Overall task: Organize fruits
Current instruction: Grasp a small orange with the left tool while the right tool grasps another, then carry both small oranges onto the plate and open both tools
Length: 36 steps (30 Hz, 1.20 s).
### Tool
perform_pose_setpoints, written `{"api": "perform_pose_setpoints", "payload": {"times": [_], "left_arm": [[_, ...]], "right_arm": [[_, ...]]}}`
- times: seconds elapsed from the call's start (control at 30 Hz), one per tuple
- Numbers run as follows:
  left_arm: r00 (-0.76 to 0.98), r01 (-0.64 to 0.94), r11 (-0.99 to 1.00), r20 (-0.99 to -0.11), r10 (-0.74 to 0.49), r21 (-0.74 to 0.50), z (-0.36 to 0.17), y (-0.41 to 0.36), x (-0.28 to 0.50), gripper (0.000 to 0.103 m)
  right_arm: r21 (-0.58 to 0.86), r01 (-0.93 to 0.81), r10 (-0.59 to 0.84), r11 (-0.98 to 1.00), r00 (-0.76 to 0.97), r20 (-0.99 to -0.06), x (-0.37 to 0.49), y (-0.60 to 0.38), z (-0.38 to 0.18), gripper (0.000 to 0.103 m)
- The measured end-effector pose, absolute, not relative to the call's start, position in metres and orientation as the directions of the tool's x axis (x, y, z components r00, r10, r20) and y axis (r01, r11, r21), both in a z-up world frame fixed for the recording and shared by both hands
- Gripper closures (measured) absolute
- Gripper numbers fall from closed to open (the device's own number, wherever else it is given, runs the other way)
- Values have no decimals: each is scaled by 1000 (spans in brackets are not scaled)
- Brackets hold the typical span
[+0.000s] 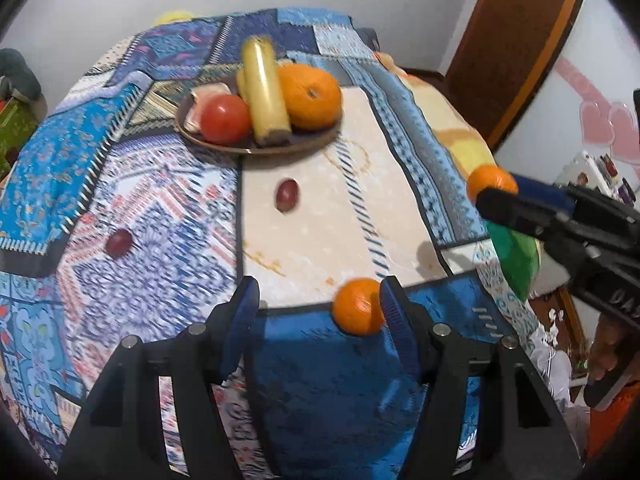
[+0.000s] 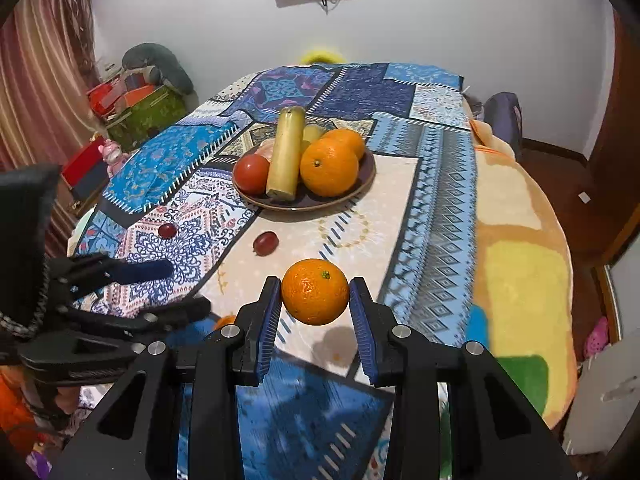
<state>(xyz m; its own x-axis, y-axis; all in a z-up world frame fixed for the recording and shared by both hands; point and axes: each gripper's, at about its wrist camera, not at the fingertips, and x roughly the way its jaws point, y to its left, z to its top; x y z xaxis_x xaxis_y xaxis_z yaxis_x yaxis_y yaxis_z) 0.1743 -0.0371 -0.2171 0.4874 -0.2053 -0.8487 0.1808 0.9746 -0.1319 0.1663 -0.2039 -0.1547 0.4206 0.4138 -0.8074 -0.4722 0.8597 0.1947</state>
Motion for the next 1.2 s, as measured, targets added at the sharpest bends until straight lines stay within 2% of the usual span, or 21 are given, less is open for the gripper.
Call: {"api": "perform_pose_setpoints", "payload": {"times": [0.23,0.33,0.4,0.43,0.63,1.2], "left_arm": [[456,190,975,-868,-195,-118,-232,-53,172,41],[437,197,972,-876,-205,-129,-237,-58,174,52],[420,210,967,-879,-225,-147,-241,-60,175,65],[416,215,964,-878,-235,-156,-242,-61,175,66],[446,213,967,-867,-223,-140,-235,-59,179,66],[606,102,987,-779,-158,-121,-177,20,235,66]], "right_arm": [[208,-465,421,861,421,-803,162,-211,-157,71],[219,-460,427,861,419,-802,161,-214,-159,71],[224,-459,430,860,416,-801,161,-214,-161,71],[226,-459,432,859,415,-801,161,-214,-161,71],[232,-464,436,855,403,-805,164,-210,-166,71],[216,-494,456,842,439,-774,217,-178,-154,71]]}}
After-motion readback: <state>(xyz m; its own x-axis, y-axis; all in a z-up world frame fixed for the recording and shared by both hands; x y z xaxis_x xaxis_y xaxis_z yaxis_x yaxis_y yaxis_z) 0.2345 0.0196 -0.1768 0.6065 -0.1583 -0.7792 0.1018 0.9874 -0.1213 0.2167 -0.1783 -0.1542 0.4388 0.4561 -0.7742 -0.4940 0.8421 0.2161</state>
